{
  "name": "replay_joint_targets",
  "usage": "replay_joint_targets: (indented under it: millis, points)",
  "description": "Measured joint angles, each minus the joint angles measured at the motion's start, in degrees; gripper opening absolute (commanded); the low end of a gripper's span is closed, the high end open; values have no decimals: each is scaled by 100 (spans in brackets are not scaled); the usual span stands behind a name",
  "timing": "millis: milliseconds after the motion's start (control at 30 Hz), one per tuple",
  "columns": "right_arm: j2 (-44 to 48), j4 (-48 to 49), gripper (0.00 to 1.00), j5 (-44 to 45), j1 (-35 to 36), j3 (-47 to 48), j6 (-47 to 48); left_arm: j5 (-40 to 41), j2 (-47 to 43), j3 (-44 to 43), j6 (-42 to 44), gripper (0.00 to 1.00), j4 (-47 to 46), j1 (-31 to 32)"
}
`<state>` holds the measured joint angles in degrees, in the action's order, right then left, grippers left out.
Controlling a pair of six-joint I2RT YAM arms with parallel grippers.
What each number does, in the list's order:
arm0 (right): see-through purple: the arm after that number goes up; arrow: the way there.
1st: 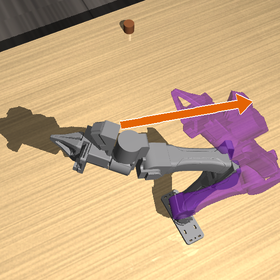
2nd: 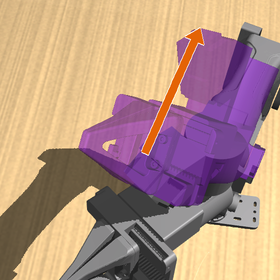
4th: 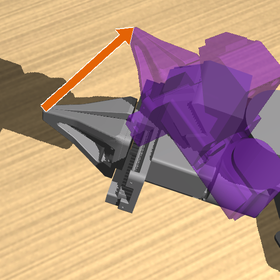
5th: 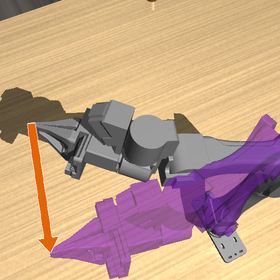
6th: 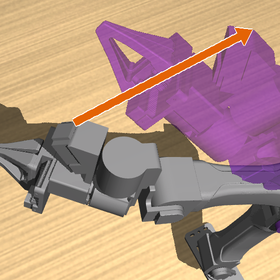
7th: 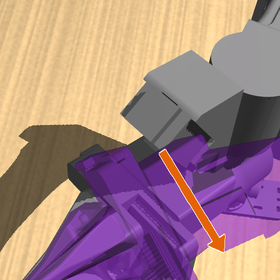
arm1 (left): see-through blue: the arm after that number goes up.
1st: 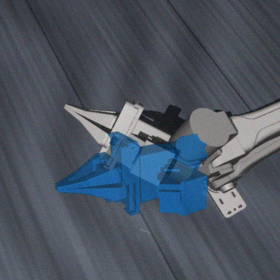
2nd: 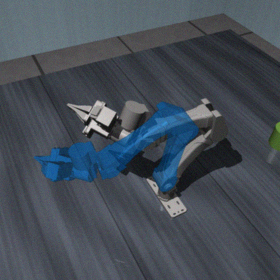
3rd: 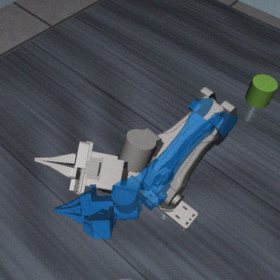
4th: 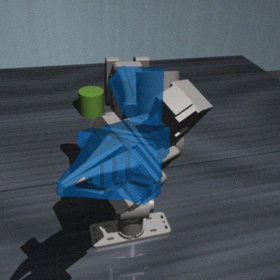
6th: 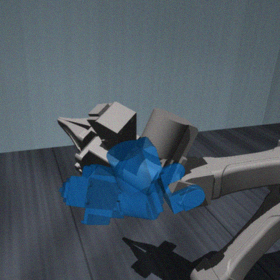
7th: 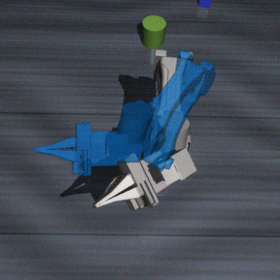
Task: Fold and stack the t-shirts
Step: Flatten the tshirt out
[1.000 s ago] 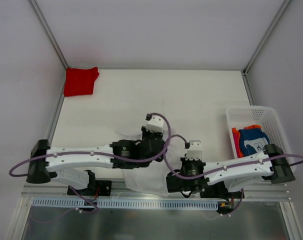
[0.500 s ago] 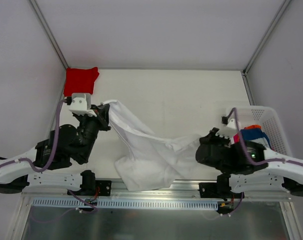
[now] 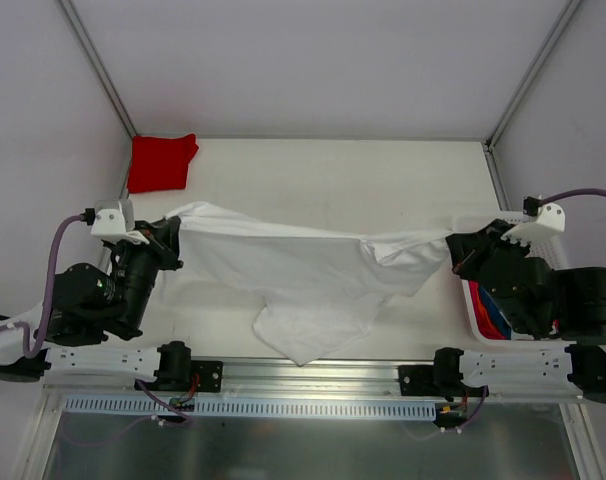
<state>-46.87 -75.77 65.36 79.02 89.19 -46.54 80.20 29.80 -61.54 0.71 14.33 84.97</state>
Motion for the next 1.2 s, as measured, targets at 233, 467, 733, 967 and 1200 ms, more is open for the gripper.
replay_joint_targets:
  millis: [233,467,733,967,1200]
  points:
    - [-85,-98,1,-28,-9,726,1217,273,358,-474,238,0,55,723]
    - [-704,501,0,-492,-9,2629,3733,-1150,811,-1589,745,0,37,730]
    - [-1270,1005,1,-2330,-15,4177,4868,-4009,-435,-1974,579,0,258,732]
    - [-726,1213,1,-3602,-15,4087,4837,-5654,-1578,-2100,-81,0,195,732]
    - [358,1438,1,-3858,-13,3560,4736,-6192,-1770,-1523,-575,3,629,732]
